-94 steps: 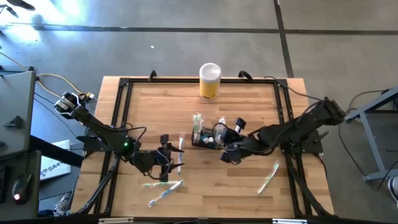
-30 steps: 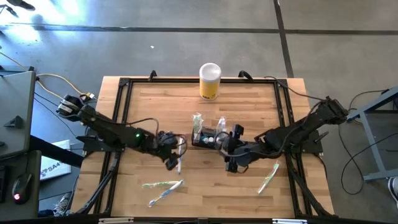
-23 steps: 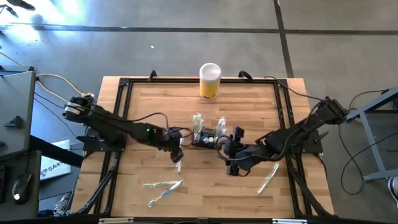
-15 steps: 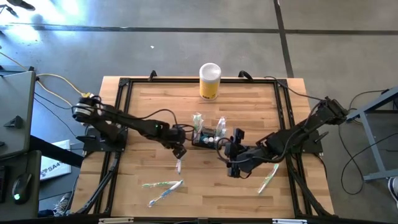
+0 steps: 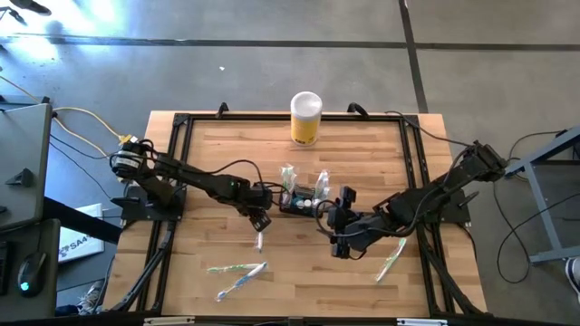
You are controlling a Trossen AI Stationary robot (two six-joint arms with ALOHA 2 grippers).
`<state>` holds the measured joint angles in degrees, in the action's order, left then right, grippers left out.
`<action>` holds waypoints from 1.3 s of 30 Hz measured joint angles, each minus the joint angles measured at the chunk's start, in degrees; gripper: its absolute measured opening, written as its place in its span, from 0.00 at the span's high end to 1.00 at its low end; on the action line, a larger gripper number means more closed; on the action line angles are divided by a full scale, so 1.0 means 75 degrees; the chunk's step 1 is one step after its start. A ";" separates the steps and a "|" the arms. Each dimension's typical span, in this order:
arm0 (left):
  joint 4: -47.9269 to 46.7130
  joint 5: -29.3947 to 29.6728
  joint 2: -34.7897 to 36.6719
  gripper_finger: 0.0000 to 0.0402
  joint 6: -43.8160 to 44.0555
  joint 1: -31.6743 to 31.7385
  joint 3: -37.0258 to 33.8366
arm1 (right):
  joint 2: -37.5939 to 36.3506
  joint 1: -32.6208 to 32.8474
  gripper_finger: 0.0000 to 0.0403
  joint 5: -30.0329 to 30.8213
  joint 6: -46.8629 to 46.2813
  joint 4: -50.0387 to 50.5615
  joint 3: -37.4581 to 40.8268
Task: Pick & Place toothbrushing station
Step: Put the blue toothbrush into the wire organizer
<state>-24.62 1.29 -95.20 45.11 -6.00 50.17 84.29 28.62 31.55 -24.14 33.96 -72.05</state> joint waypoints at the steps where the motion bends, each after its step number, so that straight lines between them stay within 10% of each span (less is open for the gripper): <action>1: -0.0010 0.0078 0.0000 0.61 -0.0040 0.0000 -0.0006 | 0.0000 0.0000 0.41 0.0000 -0.0001 0.0000 0.0000; 8: -0.0229 0.0632 -0.0015 0.97 -0.0249 -0.0006 -0.0020 | 0.0002 0.0000 0.41 -0.0003 0.0000 0.0005 0.0000; 39: -0.0604 0.2091 0.1175 1.00 -0.0382 -0.0942 -0.0055 | 0.0002 -0.0023 0.41 0.0000 0.0000 0.0019 0.0000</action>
<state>-29.15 16.98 -86.38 42.24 -13.06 49.76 84.31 28.45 31.55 -24.14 34.10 -72.05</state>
